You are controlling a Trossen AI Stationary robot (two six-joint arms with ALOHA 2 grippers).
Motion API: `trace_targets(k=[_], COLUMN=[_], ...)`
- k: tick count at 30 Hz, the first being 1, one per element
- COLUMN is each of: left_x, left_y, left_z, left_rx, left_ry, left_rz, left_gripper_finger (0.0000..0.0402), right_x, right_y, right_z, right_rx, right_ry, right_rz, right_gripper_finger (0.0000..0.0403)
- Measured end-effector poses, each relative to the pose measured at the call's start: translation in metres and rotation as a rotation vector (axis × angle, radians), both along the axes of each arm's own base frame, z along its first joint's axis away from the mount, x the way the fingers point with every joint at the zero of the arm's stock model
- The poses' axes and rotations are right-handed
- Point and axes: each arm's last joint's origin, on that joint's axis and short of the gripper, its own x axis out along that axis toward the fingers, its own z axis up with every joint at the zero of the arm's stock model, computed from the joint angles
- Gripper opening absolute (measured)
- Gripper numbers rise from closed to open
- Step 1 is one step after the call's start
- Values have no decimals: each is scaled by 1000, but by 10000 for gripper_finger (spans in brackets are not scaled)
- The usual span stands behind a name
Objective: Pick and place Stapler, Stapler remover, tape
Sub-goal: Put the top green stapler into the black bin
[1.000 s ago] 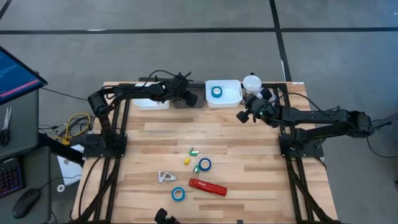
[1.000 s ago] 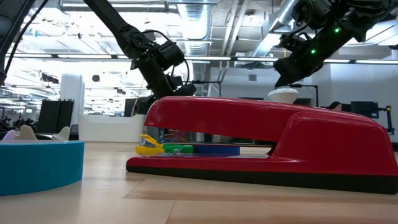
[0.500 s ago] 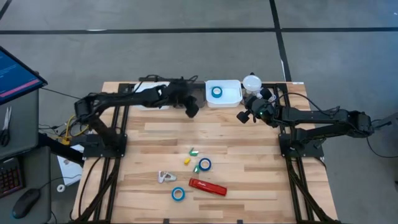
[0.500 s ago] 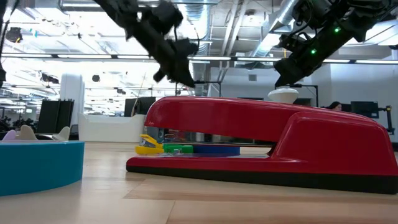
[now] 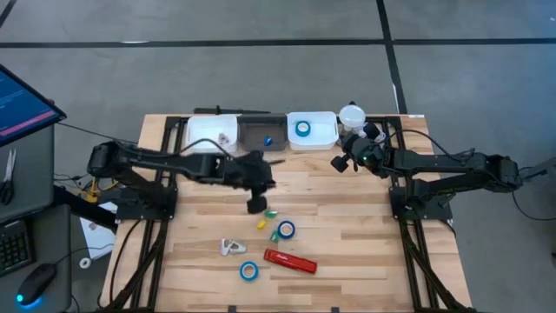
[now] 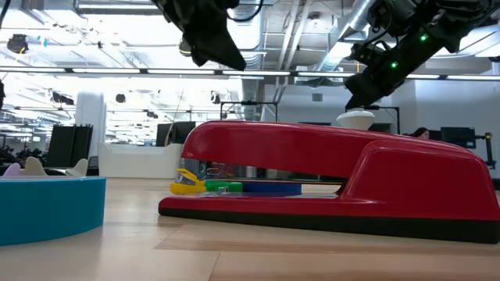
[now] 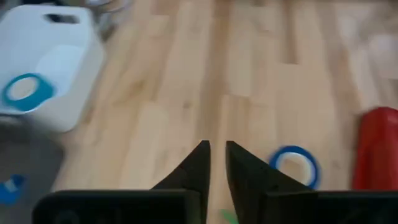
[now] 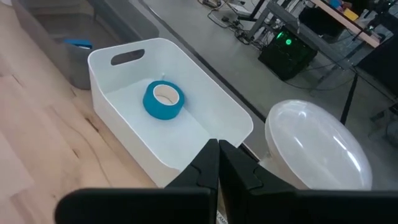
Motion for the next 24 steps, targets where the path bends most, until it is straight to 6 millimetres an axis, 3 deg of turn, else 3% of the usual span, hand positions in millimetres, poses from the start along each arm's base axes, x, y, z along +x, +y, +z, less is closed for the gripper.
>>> trace_targets(k=[7, 11, 17, 24], left_x=[2, 7, 19, 27], left_y=[-22, -27, -36, -40], left_z=[-4, -22, -62, -89], left_rx=[3, 11, -14, -18], left_ry=[12, 63, 193, 269], left_rz=[-70, -86, -139, -144], left_gripper_finger=[112, 142, 151, 149], right_x=[-1, -1, -1, -2], right_y=[0, 0, 1, 1], right_z=[-1, -1, -2, -2], right_rx=[7, 14, 22, 24], right_ry=[5, -3, -1, 5], right_rz=[-3, -9, -14, -14], right_gripper_finger=[0, 0, 0, 0])
